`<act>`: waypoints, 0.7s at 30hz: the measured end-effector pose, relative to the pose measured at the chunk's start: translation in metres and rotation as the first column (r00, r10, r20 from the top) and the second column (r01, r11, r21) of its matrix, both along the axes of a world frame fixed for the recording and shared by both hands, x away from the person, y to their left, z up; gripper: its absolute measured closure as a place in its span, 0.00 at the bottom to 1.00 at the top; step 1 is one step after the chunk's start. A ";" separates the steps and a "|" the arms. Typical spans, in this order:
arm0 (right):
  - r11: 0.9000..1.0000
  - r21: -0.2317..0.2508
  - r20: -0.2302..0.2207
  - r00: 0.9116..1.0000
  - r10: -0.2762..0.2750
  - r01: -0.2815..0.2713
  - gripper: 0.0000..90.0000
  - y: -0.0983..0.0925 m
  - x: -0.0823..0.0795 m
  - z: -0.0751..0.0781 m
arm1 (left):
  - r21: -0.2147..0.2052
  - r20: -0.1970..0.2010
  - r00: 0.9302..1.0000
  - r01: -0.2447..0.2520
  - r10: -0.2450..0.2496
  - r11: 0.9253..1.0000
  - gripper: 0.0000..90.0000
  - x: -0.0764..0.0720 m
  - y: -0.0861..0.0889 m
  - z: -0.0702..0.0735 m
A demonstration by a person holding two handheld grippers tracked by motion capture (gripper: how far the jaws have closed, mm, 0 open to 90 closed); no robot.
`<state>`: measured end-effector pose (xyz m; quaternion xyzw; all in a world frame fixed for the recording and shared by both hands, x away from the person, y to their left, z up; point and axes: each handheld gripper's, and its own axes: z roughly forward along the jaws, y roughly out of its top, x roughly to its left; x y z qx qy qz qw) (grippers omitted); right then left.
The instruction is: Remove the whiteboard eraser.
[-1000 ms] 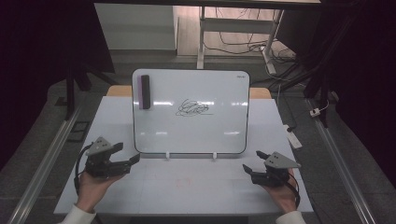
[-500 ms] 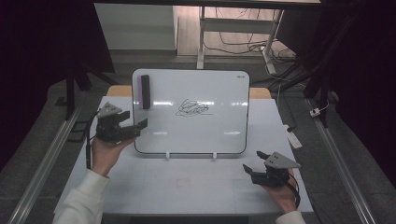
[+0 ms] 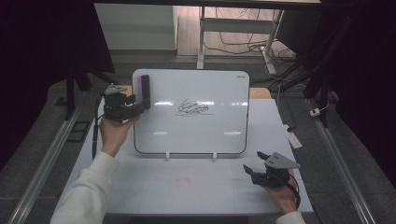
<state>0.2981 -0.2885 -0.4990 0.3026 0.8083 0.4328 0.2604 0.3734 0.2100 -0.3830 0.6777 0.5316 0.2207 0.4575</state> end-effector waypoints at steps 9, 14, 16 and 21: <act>1.000 -0.003 -0.003 1.000 -0.008 0.008 0.28 -0.001 0.000 -0.001 | 0.020 0.024 0.999 -0.029 0.029 0.999 0.64 0.004 -0.006 0.001; 1.000 -0.004 -0.002 1.000 -0.011 0.011 0.28 -0.001 0.000 -0.001 | 0.027 0.017 0.999 -0.049 0.048 0.998 0.64 0.007 -0.009 0.000; 1.000 -0.008 -0.003 1.000 -0.012 0.012 0.28 -0.001 0.000 -0.001 | 0.038 0.018 0.998 -0.055 0.054 0.998 0.63 0.007 -0.011 -0.001; 1.000 -0.008 -0.003 1.000 -0.019 0.019 0.28 -0.002 0.000 -0.001 | 0.045 0.018 0.998 -0.065 0.064 0.997 0.68 0.007 -0.011 0.000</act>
